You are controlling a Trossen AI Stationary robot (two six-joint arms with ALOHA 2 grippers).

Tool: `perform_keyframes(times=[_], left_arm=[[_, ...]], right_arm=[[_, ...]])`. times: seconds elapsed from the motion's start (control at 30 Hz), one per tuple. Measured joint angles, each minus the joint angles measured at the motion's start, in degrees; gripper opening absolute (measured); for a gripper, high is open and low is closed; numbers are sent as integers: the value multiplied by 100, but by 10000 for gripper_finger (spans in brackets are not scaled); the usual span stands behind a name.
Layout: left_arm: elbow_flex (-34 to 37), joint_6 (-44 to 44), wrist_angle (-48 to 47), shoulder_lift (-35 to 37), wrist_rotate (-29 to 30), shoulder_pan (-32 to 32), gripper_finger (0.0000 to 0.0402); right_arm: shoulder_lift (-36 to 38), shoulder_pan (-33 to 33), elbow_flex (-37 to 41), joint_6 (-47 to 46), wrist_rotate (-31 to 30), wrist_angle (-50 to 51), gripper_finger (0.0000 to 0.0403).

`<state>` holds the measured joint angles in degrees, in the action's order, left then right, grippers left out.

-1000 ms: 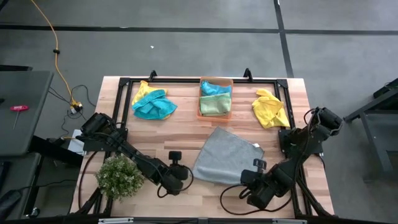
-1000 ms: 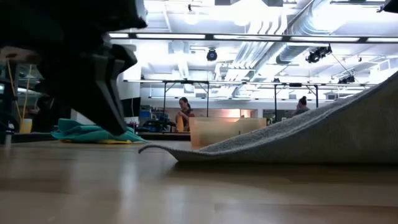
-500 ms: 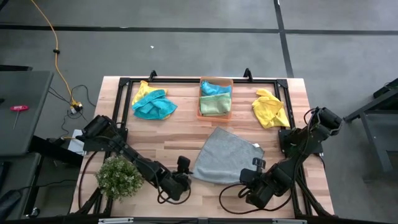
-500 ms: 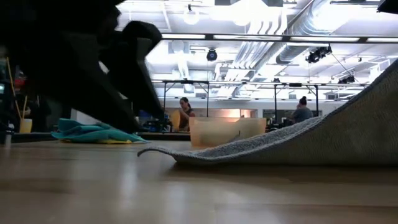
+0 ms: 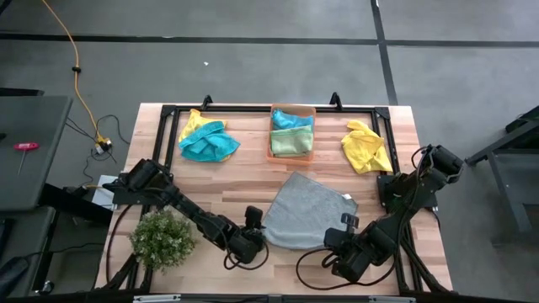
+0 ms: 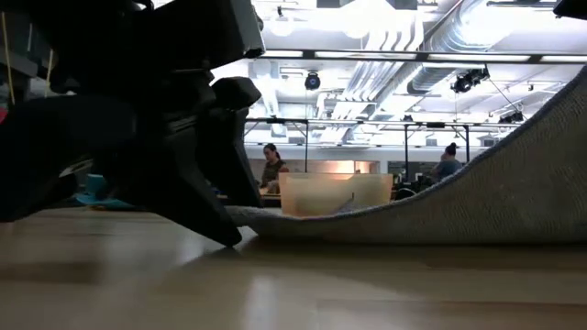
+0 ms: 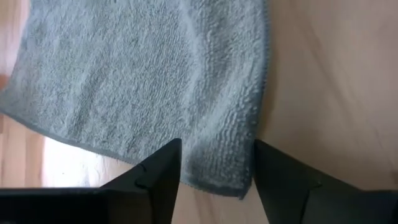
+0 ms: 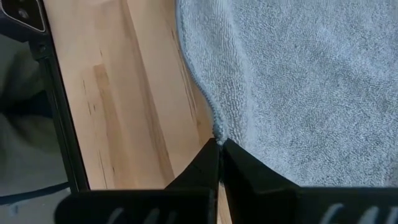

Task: Fold microfiber towels
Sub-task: Fold the gray microfiber cloth

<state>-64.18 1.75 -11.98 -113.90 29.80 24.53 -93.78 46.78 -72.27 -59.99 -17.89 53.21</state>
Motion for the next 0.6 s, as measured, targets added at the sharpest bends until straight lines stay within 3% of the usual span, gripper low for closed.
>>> perform_keyframes(times=[0.43,0.6], left_arm=[[13,50,-244,21,543,100,76],[13,55,-232,23,521,238,63]], right_arm=[[-2,0,0,0,0,-13,0],[-2,0,0,-1,1,-12,0]])
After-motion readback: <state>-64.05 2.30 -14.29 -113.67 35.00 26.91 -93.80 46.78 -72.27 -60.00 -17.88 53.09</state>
